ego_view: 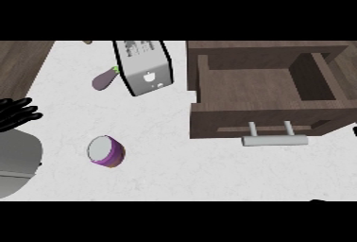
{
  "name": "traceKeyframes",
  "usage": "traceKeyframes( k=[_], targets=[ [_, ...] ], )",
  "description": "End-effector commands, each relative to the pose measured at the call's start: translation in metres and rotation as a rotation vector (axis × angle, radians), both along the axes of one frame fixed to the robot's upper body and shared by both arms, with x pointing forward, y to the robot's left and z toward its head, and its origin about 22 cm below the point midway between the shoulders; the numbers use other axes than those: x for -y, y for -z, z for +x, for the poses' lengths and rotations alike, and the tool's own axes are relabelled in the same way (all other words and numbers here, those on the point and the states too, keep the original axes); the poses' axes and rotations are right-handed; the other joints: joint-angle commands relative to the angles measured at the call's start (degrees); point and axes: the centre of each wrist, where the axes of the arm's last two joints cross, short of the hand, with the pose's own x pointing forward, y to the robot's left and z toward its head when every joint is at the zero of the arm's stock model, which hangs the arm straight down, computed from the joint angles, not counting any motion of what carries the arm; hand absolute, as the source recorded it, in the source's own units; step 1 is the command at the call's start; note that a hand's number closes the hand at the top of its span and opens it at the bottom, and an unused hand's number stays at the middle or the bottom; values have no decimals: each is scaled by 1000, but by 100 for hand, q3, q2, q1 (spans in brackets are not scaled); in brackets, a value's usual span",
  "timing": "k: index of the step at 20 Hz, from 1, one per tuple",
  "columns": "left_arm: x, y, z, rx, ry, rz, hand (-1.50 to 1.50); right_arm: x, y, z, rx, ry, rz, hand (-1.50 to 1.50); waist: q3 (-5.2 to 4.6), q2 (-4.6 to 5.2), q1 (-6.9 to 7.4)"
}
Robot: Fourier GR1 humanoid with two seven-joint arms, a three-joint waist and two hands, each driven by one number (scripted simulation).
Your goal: Pick up the can, place it into the drawer and close the drawer
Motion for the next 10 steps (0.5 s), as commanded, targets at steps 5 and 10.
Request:
traceKeyframes(
  k=[5, 10],
  targets=[
    [-14, 5, 14, -127, 99, -50, -150, 18, 7, -11, 2, 1, 1, -150, -17, 27, 22],
    [-3, 2, 32, -200, 81, -57, -150, 34, 4, -29, -3, -14, 9, -150, -16, 42, -100]
  ],
)
